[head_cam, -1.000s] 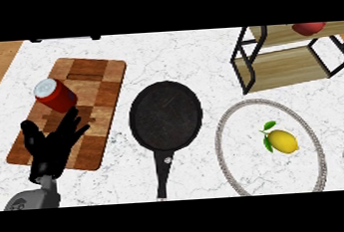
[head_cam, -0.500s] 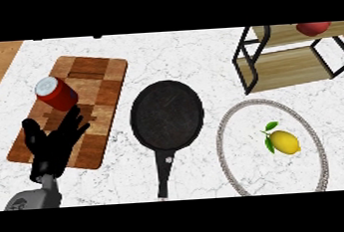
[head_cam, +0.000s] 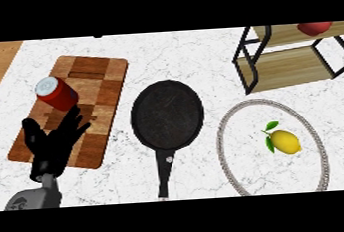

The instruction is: Pick the bell pepper from the placemat and place it in the tiered shelf

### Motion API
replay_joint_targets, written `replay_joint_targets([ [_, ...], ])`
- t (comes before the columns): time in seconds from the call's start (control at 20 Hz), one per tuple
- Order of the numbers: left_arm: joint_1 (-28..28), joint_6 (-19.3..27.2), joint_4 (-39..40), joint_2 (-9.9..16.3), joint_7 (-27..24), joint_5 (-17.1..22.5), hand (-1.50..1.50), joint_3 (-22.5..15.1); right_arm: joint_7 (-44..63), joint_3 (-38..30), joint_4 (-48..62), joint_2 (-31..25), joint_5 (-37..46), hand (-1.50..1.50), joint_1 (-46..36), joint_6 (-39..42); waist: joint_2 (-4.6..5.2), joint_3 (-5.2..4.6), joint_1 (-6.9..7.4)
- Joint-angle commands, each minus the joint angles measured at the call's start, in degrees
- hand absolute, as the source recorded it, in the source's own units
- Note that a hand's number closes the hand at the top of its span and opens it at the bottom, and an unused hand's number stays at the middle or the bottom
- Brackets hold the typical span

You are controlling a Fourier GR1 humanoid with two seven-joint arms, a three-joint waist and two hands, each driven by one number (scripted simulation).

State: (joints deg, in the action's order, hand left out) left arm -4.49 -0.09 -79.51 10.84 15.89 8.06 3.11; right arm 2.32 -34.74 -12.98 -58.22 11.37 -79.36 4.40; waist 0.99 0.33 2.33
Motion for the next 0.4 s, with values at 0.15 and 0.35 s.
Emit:
replay_joint_targets([
  [0.15,0.73,0.22,0.11,-0.47,1.81,-0.32,0.0,-0.66,0.78,-3.91,3.05,-9.26,-3.24,-1.5,4.21,7.88,0.49,-0.04,0.48],
  [0.35,0.55,0.49,1.71,-1.45,-0.12,-1.01,0.0,-1.13,-2.79,-5.76,4.01,-10.44,-4.94,-1.5,7.85,11.49,0.87,0.05,0.39],
])
